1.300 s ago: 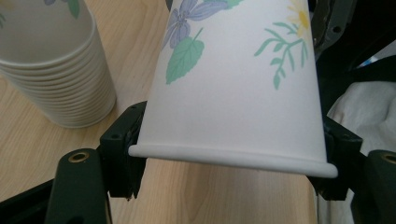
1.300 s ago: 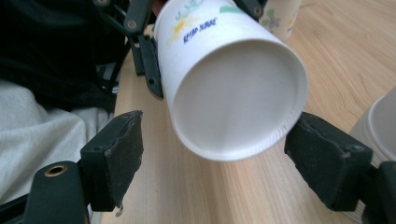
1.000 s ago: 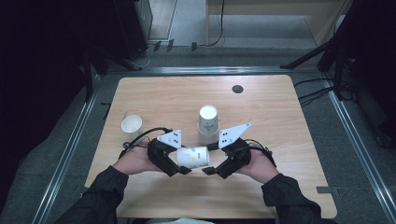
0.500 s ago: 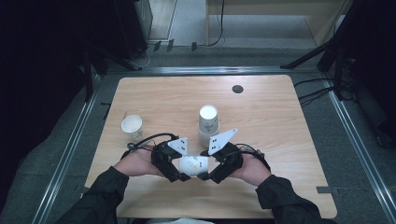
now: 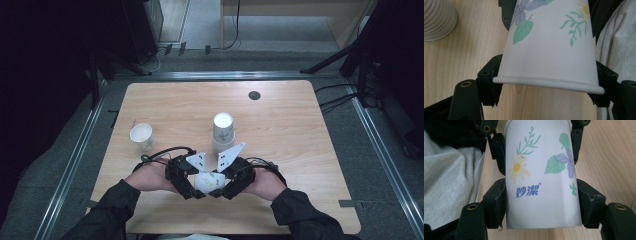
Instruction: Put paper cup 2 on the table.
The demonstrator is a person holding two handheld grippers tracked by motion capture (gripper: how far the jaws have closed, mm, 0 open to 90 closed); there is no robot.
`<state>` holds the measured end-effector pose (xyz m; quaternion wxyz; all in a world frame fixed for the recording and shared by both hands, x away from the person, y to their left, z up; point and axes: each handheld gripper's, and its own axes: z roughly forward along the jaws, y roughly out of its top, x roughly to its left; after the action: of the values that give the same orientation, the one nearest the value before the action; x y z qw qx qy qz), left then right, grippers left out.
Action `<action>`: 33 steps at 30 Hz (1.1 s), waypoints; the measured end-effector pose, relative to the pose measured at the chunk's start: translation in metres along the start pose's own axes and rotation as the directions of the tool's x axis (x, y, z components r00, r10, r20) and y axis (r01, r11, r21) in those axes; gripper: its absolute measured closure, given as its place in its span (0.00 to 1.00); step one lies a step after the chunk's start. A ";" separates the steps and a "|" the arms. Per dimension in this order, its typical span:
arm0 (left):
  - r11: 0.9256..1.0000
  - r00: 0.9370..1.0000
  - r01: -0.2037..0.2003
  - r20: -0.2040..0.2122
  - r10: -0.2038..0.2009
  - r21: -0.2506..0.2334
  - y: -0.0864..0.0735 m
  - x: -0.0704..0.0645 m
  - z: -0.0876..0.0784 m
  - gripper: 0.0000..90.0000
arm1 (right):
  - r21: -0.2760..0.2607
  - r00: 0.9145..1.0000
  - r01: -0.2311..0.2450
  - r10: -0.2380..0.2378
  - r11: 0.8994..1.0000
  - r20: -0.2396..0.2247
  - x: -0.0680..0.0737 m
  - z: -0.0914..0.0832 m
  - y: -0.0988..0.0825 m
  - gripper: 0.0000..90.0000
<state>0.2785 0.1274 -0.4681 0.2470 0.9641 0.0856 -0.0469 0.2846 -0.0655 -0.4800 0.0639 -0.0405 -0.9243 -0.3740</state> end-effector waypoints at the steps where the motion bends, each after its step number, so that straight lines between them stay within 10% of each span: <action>1: 1.000 1.000 -0.001 0.003 0.001 -0.005 0.000 0.000 0.000 0.29 | 0.003 1.000 0.000 0.000 1.000 0.002 0.001 0.000 0.000 0.38; 18: 0.985 1.000 -0.001 0.016 0.004 -0.171 -0.006 0.006 -0.019 0.15 | -0.074 0.999 0.019 -0.017 0.997 0.031 0.001 -0.023 0.001 0.38; 26: 0.958 0.998 0.052 0.044 -0.041 -0.283 -0.009 0.010 -0.029 0.12 | -0.171 1.000 -0.017 0.019 0.985 0.011 -0.002 -0.040 0.000 0.38; 33: 0.913 0.995 0.091 0.070 -0.068 -0.398 -0.007 0.009 -0.035 0.14 | -0.230 0.999 -0.037 0.040 0.972 0.007 -0.004 -0.049 0.000 0.38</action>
<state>0.2875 0.1519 -0.4422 0.4392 0.8872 0.1256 -0.0648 0.2926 -0.0998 -0.4461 0.0608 -0.0677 -0.8742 -0.4769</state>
